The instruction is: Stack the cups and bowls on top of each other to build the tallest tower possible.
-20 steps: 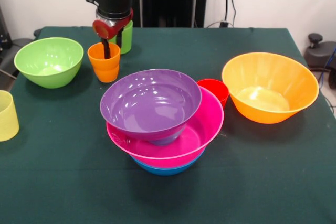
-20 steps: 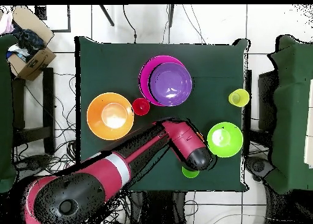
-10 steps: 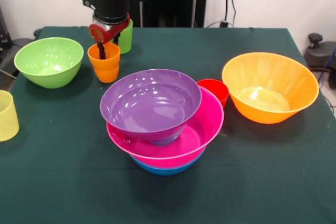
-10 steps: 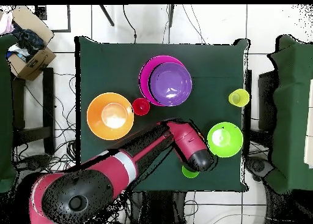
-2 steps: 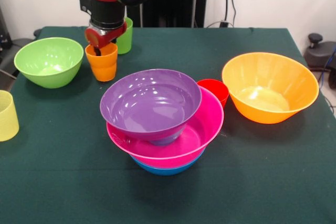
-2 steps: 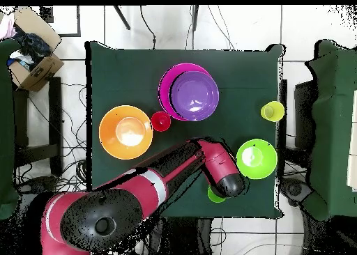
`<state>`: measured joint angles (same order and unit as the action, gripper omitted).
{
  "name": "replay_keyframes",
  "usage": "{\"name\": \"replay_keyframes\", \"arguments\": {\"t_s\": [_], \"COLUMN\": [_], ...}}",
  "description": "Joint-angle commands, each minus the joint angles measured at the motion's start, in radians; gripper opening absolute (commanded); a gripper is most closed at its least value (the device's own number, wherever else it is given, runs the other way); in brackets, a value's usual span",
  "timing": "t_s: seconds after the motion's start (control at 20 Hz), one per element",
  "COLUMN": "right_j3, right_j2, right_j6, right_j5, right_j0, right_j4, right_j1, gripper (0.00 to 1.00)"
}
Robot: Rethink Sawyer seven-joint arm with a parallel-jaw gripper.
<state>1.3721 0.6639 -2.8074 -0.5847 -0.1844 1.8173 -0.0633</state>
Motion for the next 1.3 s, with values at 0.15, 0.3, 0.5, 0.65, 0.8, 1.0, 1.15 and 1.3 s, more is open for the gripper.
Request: {"name": "replay_keyframes", "arguments": {"t_s": [0.15,0.3,0.5,0.65,0.8,1.0,1.15,1.3], "right_j3": [-0.021,-0.019,-0.017,-0.005,0.011,0.025,0.03,0.031], "right_j2": [-0.257,-0.241,-0.218,-0.2,-0.187,-0.148,-0.117,-0.089], "right_j6": [0.343,0.283,0.259,0.255,0.256,0.191,0.156,0.121], "right_j5": [0.105,0.092,0.086,0.081,0.085,0.074,0.065,0.053], "right_j0": [0.034,0.014,-0.01,-0.03,-0.052,-0.107,-0.135,-0.158], "right_j4": [-0.086,-0.072,-0.056,-0.044,-0.046,-0.03,-0.015,-0.005], "right_j1": [0.015,0.015,0.015,0.028,0.047,0.056,0.06,0.064], "gripper": [0.0,0.0,0.0,0.0,0.0,0.0,0.0,0.0]}}
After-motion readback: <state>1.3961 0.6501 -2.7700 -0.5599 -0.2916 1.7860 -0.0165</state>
